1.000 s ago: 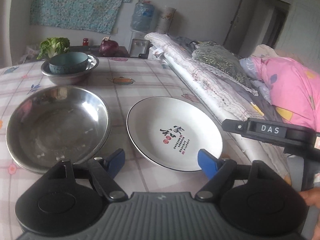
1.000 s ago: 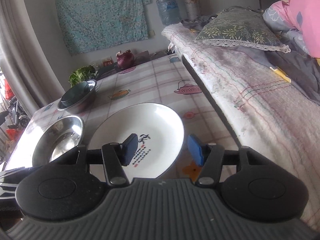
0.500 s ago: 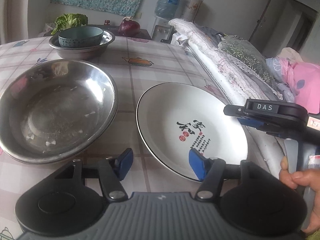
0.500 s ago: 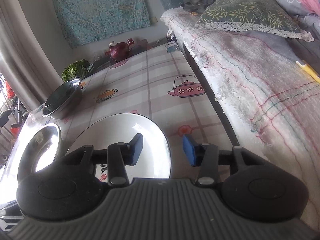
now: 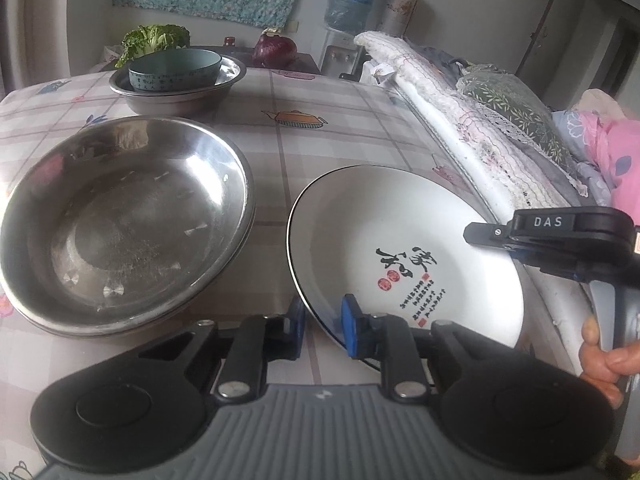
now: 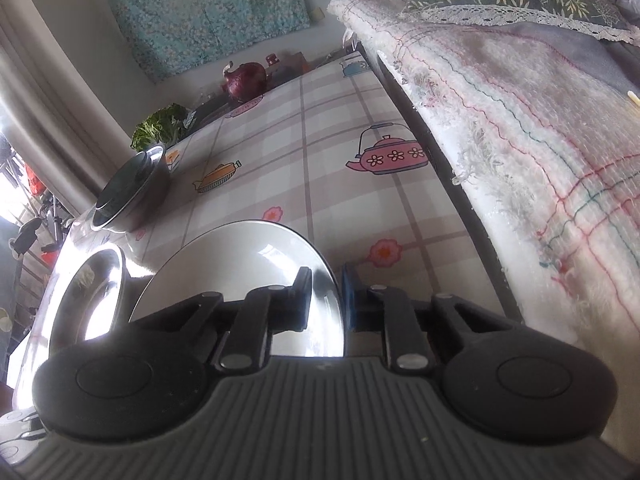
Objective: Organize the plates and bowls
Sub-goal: 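Grip the white calligraphy plate rim with the left tool while the right tool grips it too, then lift the white plate off the table with both tools, tilting it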
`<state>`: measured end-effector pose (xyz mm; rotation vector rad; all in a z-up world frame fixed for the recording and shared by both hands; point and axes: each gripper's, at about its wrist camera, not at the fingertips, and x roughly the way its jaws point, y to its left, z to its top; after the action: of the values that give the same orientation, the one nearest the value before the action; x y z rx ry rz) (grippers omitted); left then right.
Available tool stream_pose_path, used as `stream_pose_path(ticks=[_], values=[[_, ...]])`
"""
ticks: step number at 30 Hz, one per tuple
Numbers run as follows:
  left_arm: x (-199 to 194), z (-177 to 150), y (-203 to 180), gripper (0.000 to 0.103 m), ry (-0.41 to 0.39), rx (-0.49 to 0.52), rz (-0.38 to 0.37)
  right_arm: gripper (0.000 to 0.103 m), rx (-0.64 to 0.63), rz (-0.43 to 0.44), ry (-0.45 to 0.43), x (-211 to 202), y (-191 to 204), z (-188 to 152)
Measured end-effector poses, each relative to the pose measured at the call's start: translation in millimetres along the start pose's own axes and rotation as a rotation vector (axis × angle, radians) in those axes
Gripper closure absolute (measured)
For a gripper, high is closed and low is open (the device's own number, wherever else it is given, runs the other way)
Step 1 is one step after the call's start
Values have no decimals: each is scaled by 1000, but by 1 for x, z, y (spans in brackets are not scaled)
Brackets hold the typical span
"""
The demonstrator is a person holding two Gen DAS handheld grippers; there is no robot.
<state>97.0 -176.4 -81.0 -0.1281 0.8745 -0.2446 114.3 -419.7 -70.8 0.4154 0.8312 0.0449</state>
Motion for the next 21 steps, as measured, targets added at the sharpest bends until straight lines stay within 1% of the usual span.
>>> stream_pose_path(ticks=[3,7,11,14,16,19,21], values=[[-7,-3,4,83,14,20,-1,88,2,2,18,-11,2,-12],[-21,-15,13,83,23,66,-26,87,7,5,43,-31,7,-35],[-35,-29,24,83,18,119,-64,87,15,23,57,-48,12,-59],[-46,-40,33,83,11,152,-99,87,25,42,56,-58,14,-74],[-51,-46,37,82,9,172,-109,87,42,57,54,-62,15,-81],[-60,-54,46,82,13,177,-122,87,55,79,60,-69,18,-91],[-64,-56,53,82,19,153,-133,87,55,90,67,-72,21,-97]])
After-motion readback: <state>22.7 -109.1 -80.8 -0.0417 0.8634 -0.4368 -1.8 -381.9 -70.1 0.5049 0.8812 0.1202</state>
